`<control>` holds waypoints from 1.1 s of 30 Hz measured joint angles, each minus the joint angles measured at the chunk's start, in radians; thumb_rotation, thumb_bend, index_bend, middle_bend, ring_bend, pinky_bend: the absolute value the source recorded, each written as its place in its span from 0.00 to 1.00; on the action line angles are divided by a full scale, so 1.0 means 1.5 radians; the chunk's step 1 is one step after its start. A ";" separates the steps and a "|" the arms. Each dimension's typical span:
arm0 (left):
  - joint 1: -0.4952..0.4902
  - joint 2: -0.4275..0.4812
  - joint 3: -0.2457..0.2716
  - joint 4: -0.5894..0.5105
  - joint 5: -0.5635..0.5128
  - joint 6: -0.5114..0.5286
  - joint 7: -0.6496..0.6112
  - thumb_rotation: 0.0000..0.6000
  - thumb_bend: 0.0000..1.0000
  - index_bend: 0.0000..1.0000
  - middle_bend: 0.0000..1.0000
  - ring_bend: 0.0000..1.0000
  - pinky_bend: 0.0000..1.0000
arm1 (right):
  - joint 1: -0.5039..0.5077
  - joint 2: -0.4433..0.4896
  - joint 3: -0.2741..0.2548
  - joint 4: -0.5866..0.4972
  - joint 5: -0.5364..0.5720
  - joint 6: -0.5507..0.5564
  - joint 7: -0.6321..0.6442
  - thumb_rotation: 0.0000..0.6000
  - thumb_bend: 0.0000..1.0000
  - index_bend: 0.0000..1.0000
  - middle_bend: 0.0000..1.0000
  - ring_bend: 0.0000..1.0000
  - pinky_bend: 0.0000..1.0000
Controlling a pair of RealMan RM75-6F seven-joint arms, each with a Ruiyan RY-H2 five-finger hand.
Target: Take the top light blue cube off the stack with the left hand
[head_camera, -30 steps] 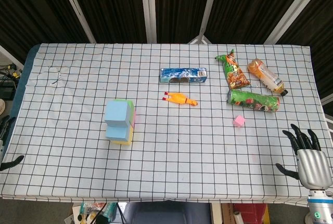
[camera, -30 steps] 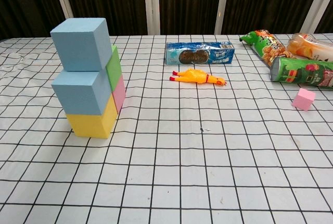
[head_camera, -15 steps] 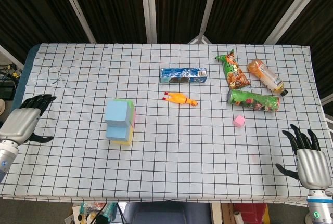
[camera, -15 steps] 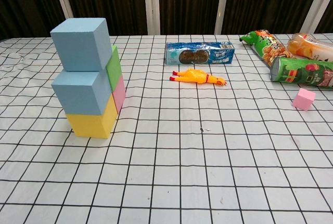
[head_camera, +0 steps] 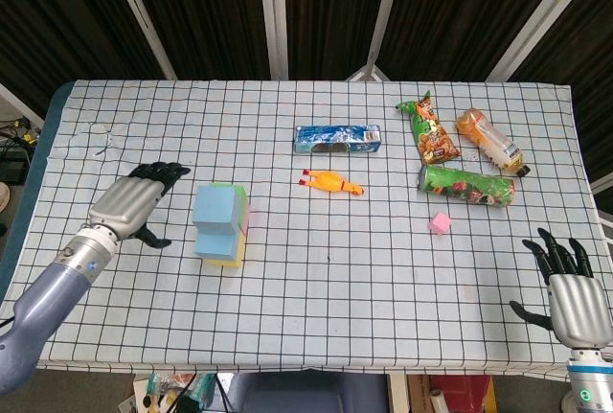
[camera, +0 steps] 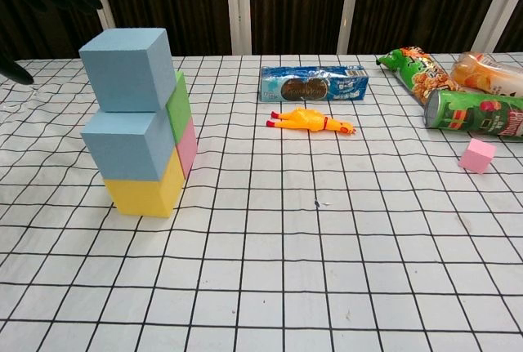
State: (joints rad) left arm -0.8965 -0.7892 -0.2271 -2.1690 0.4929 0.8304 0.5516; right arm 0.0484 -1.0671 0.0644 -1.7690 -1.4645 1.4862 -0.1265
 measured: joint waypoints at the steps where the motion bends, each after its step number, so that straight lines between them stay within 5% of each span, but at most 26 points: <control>1: -0.014 -0.009 0.003 -0.001 -0.014 0.007 0.011 1.00 0.00 0.00 0.04 0.00 0.06 | 0.000 0.001 0.000 0.000 0.000 0.000 0.002 1.00 0.00 0.20 0.07 0.17 0.02; 10: -0.118 -0.103 0.028 -0.002 -0.115 0.100 0.086 1.00 0.00 0.01 0.07 0.00 0.11 | -0.003 0.009 0.002 0.000 0.003 0.003 0.019 1.00 0.00 0.20 0.07 0.17 0.02; 19: -0.151 -0.155 0.032 0.014 -0.110 0.145 0.096 1.00 0.02 0.05 0.16 0.07 0.18 | -0.001 0.011 0.004 0.000 0.008 -0.005 0.024 1.00 0.00 0.20 0.07 0.17 0.02; 28: -0.154 -0.174 0.034 0.034 -0.075 0.155 0.085 1.00 0.20 0.25 0.38 0.27 0.37 | 0.003 0.014 0.004 -0.001 0.016 -0.016 0.029 1.00 0.00 0.20 0.07 0.17 0.02; 33: -0.151 -0.182 0.038 0.046 -0.050 0.165 0.079 1.00 0.28 0.34 0.46 0.31 0.41 | 0.004 0.016 0.003 -0.002 0.017 -0.018 0.030 1.00 0.00 0.20 0.07 0.17 0.02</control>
State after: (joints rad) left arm -1.1226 -1.0619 -0.1702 -2.1003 0.4176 1.0774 0.6698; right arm 0.0538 -1.0434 0.0690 -1.7723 -1.4395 1.4586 -0.0819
